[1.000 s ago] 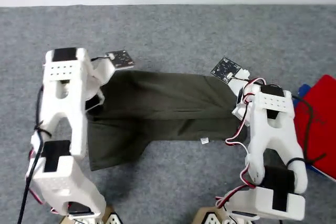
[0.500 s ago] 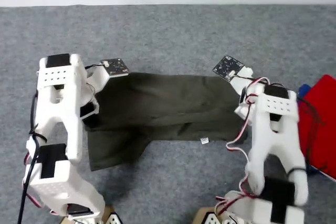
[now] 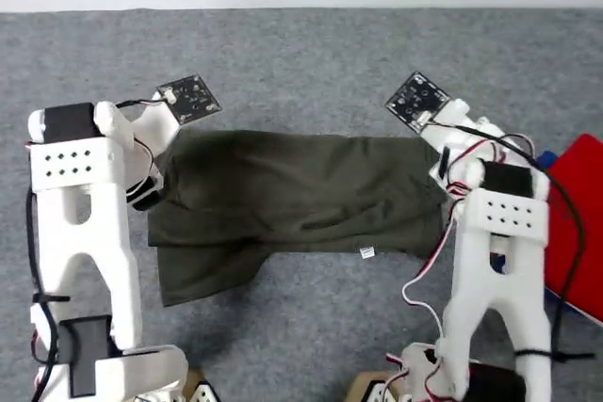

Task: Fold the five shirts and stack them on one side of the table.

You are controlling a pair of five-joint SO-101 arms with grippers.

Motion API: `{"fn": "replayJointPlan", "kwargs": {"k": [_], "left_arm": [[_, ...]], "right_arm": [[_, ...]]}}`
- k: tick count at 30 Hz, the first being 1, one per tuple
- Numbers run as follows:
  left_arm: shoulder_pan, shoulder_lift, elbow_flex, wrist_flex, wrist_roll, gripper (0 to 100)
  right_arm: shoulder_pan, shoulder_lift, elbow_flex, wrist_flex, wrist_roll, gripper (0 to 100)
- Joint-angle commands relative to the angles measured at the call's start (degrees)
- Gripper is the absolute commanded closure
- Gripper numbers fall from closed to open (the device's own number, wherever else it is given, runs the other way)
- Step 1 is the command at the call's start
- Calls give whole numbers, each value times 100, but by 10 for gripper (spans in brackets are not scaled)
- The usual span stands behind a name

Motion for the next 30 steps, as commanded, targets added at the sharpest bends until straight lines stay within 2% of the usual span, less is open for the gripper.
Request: {"fn": "replayJointPlan", "kwargs": {"k": [1, 2, 5, 10, 18, 24, 30], "left_arm": [[9, -264, -22, 141, 97, 965], [0, -264, -22, 132, 97, 994], [35, -246, 4, 53, 202, 994], [290, -35, 101, -264, 1512, 994], [281, 35, 110, -299, 2813, 994], [308, -105, 110, -299, 2936, 994], [281, -220, 119, -158, 2936, 994]], "right_arm": [[-110, 251, -79, -145, 18, 987], [-154, 356, -79, -224, -88, 989], [-356, 708, -114, -541, -756, 989], [-963, 1754, -941, -338, -1723, 989], [-1297, 4136, -3543, 1578, -3112, 989], [-1455, 5464, -5055, 2958, -3516, 989], [-1270, 6009, -5451, 4163, -3481, 989]]}}
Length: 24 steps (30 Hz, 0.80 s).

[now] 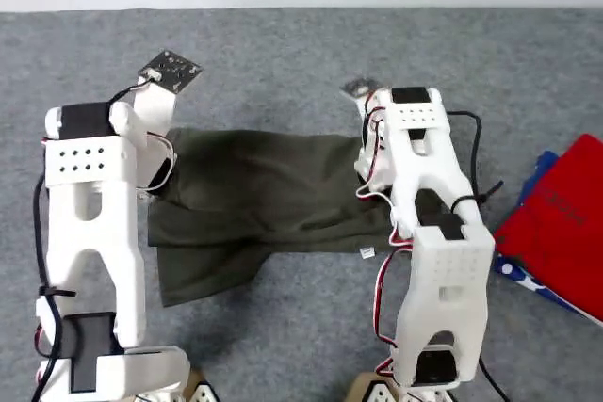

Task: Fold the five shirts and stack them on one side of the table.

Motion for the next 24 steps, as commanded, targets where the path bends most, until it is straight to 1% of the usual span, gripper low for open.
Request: {"fn": "replayJointPlan", "kwargs": {"k": [1, 7, 11, 13, 17, 21, 24], "left_arm": [[9, -334, -4, 88, 44, 994], [35, -334, -4, 114, 44, 994], [35, -334, -4, 114, 44, 994], [35, -334, -4, 114, 44, 994], [35, -334, -4, 114, 44, 994], [35, -334, -4, 97, 44, 994], [123, -334, -4, 88, 44, 994]], "right_arm": [[215, -22, -369, 646, -62, 989], [699, -22, -369, 1464, -44, 989], [1156, -84, -176, 1534, -44, 990], [1270, -224, -62, 1534, 114, 990], [1226, -892, -62, 1516, 255, 990], [769, -1587, -35, 1191, 246, 990], [505, -1499, -26, 743, 237, 990]]}}
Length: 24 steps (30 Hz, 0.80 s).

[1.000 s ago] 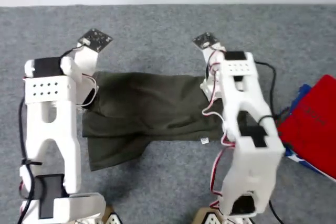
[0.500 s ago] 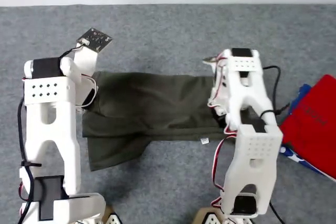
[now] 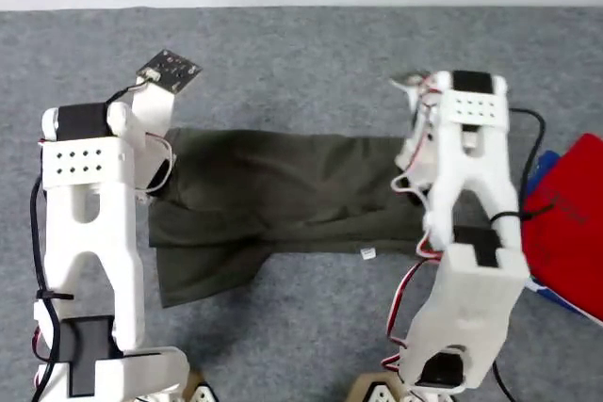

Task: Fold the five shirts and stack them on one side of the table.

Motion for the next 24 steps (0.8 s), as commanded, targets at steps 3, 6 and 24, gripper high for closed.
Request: {"fn": "replayJointPlan", "kwargs": {"k": [3, 6, 24], "left_arm": [[246, -290, -22, 62, 44, 994], [281, -290, -22, 62, 44, 994], [246, -290, -31, 26, 35, 994]], "right_arm": [[-259, 84, -26, -787, 35, 990], [-277, 444, -35, -919, 26, 990], [13, -629, 1662, 462, -193, 990]]}}
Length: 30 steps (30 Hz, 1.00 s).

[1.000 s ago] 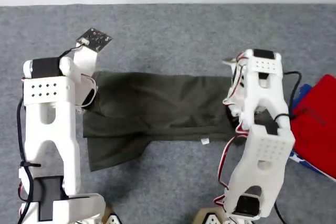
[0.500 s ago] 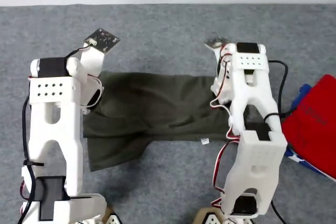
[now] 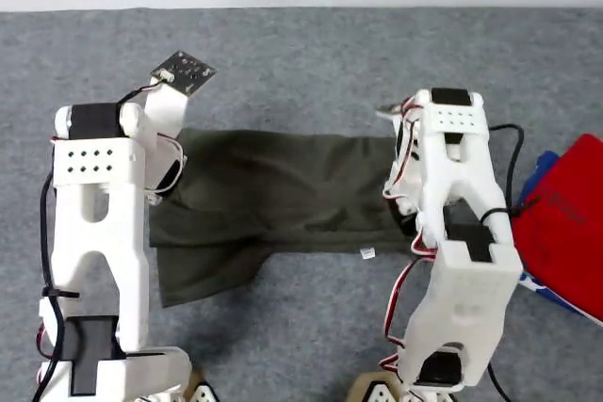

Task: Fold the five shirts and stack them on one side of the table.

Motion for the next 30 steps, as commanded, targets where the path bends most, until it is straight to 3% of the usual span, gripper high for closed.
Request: {"fn": "replayJointPlan", "kwargs": {"k": [1, 11, 15, 18, 22, 30], "left_arm": [[-9, -290, -31, 26, 18, 994], [-9, -290, -31, 26, 18, 994], [0, -290, -31, 35, 26, 994], [-9, -290, -48, 35, 35, 994], [-9, -484, -57, 26, 352, 994], [-9, -1380, -22, 44, 484, 994]], "right_arm": [[57, -778, 668, 251, -26, 990], [92, -2554, 1090, 224, 316, 982], [-84, -3002, 897, -207, 273, 890], [-347, -2853, 905, -804, 264, 890], [-646, -2167, 905, -1393, 264, 996], [-391, -549, 879, -1780, 281, 988]]}}
